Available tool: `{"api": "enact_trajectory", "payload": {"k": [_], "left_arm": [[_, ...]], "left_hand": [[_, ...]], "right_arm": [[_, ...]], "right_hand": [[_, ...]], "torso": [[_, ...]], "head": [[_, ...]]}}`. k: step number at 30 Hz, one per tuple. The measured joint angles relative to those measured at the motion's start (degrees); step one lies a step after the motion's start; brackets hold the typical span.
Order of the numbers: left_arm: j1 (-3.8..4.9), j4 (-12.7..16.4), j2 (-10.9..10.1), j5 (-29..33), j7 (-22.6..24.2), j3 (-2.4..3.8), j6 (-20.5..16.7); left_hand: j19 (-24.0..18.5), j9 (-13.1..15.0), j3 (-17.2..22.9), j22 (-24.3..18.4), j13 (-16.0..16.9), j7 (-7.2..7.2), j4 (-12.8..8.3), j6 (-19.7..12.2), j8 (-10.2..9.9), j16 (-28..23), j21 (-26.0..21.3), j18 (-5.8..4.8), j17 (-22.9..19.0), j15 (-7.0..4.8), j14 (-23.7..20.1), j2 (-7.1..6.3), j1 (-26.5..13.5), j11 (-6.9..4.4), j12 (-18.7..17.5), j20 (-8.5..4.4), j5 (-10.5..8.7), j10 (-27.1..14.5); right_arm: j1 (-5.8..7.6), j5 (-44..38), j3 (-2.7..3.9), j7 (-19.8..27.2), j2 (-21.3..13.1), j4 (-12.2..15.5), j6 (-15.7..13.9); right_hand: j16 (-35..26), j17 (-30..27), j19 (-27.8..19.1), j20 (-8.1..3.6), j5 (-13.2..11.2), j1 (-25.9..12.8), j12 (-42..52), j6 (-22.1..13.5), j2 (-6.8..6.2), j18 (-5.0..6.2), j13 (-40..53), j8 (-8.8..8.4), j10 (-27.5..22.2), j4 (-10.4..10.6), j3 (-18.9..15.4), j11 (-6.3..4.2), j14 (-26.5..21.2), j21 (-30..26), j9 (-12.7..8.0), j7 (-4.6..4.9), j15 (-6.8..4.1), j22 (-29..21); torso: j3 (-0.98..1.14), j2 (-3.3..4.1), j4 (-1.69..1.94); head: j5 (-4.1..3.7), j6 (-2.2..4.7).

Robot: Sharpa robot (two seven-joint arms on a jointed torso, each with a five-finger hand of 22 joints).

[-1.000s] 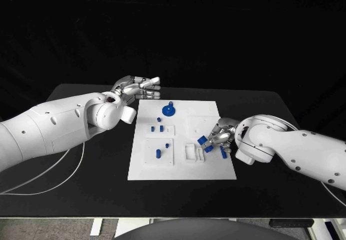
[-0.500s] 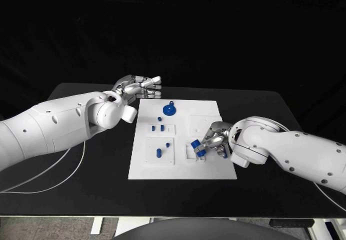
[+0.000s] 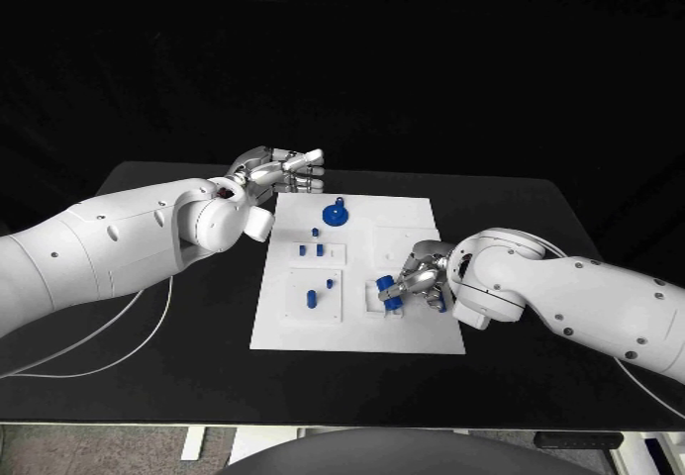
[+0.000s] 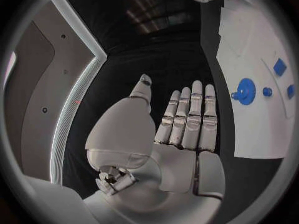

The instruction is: Assemble the parts on the task board

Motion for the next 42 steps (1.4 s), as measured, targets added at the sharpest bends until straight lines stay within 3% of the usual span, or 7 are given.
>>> {"api": "enact_trajectory", "payload": {"k": [7, 12, 28, 30, 33, 38, 42], "left_arm": [[0.0, 0.0, 0.0, 0.0, -0.2, -0.01, 0.1], [0.02, 0.0, 0.0, 0.0, -0.2, -0.01, 0.2], [0.06, 0.0, -0.1, -0.1, -0.5, -0.02, 0.3], [0.06, 0.0, -0.1, -0.1, -0.5, -0.02, 0.4], [0.06, 0.0, -0.1, -0.1, -0.5, -0.02, 0.4], [0.07, -0.1, -0.1, -0.1, -0.6, -0.03, 0.4], [0.07, -0.1, 0.0, -0.1, -0.7, -0.04, 0.4]], "left_hand": [[0.0, 0.0, 0.0, 0.0, 0.0, 0.0, 0.1, 0.0, 0.0, 0.0, 0.0, -0.01, 0.0, 0.09, -0.1, -0.1, 0.1, 0.09, 0.0, 0.0, 0.0, -0.1], [0.0, 0.0, 0.1, 0.0, 0.0, 0.0, 0.2, 0.0, 0.0, 0.0, 0.0, 0.0, 0.0, 0.09, -0.1, -0.1, 0.1, 0.09, 0.0, 0.0, 0.0, -0.1], [0.0, 0.0, 0.2, 0.0, 0.0, 0.0, 0.6, 0.0, 0.0, 0.0, 0.0, 0.0, 0.0, 0.09, -0.1, -0.1, 0.1, 0.09, 0.0, 0.0, 0.0, -0.1], [0.0, 0.0, 0.2, 0.0, 0.0, 0.0, 0.6, 0.0, 0.0, 0.0, 0.0, 0.0, 0.0, 0.09, -0.1, -0.1, 0.1, 0.09, 0.0, 0.0, 0.0, -0.1], [0.0, 0.0, 0.2, 0.0, 0.0, 0.0, 0.6, 0.0, 0.0, 0.0, 0.0, 0.0, 0.0, 0.09, -0.1, -0.1, 0.1, 0.09, 0.0, 0.0, 0.0, -0.1], [0.0, 0.0, 0.2, 0.0, 0.0, 0.0, 0.9, 0.0, 0.0, 0.0, 0.0, -0.01, 0.0, 0.09, -0.1, -0.1, 0.1, -0.03, 0.0, 0.0, 0.0, -0.2], [0.0, 0.0, 0.2, 0.0, 0.0, 0.0, 0.9, 0.0, 0.0, 0.0, 0.0, -0.01, 0.0, 0.09, -0.1, -0.1, 0.1, -0.11, 0.0, 0.0, 0.0, -0.3]], "right_arm": [[0.01, -0.2, -0.22, 0.0, 0.4, -0.1, 0.6], [0.0, -0.4, -0.26, 0.0, 0.4, 0.0, 0.7], [0.07, -1.5, -0.34, -0.2, 0.3, 0.9, 0.8], [0.09, -1.6, -0.34, -0.2, 0.3, 1.0, 0.8], [0.1, -1.7, -0.35, -0.2, 0.4, 1.1, 0.8], [0.16, -1.8, -0.39, -0.2, 0.4, 1.2, 0.7], [0.26, -1.9, -0.39, -0.1, 0.5, 1.2, 0.6]], "right_hand": [[0.0, 0.0, 0.0, 0.0, -6.4, -1.1, 0.0, 0.7, -0.9, 0.02, -0.1, -0.01, 0.3, 5.6, -0.4, -0.13, -0.1, 0.0, 0.0, -0.56, 0.06, 0.1], [0.0, 0.0, 0.0, 0.0, -6.6, -0.6, 0.0, 0.8, -1.71, 0.02, -0.2, 0.0, 0.3, 6.1, -0.7, -0.13, -0.1, 0.0, 0.1, -0.62, 0.06, 0.1], [0.0, 0.0, 0.0, 0.0, -6.6, -0.6, 0.0, 0.8, -1.7, 0.02, -0.3, 0.05, 0.3, 6.6, -0.9, -0.11, -0.1, 0.0, 0.2, -0.62, 0.07, 0.1], [0.0, 0.0, 0.0, 0.0, -6.6, -0.6, 0.0, 0.8, -2.22, 0.02, -0.4, 0.04, 0.3, 7.4, -1.0, -0.11, -0.1, 0.0, 0.2, -0.62, 0.07, 0.1], [0.0, 0.0, 0.0, 0.0, -8.5, -1.3, 0.0, 0.8, -2.88, 0.02, -0.4, 0.04, 0.3, 9.0, -1.4, -0.11, -0.1, 0.0, 0.2, -0.65, 0.05, 0.1], [0.0, 0.0, 0.0, 0.0, -14.2, -2.0, 0.0, 0.9, -4.12, 0.03, -0.5, 0.04, 0.3, 12.6, -1.7, -0.12, 0.1, 0.0, 0.3, -0.72, -0.07, 0.0], [0.0, 0.0, 0.0, 0.0, -15.3, -2.7, -0.2, 0.9, -5.33, 0.02, -0.5, 0.04, 0.3, 14.0, -2.8, -0.12, 0.1, -0.2, 0.3, -0.74, -0.07, -0.1]], "torso": [[0.01, 0.01, 0.02], [0.04, 0.03, 0.01], [0.05, 0.03, -0.03], [0.05, 0.03, -0.03], [0.05, 0.03, -0.03], [0.04, 0.03, -0.02], [0.02, 0.03, 0.01]], "head": [[0.2, -0.03], [0.36, -0.15], [0.76, -0.42], [0.8, -0.46], [0.85, -0.51], [0.9, -0.52], [0.97, -0.52]]}}
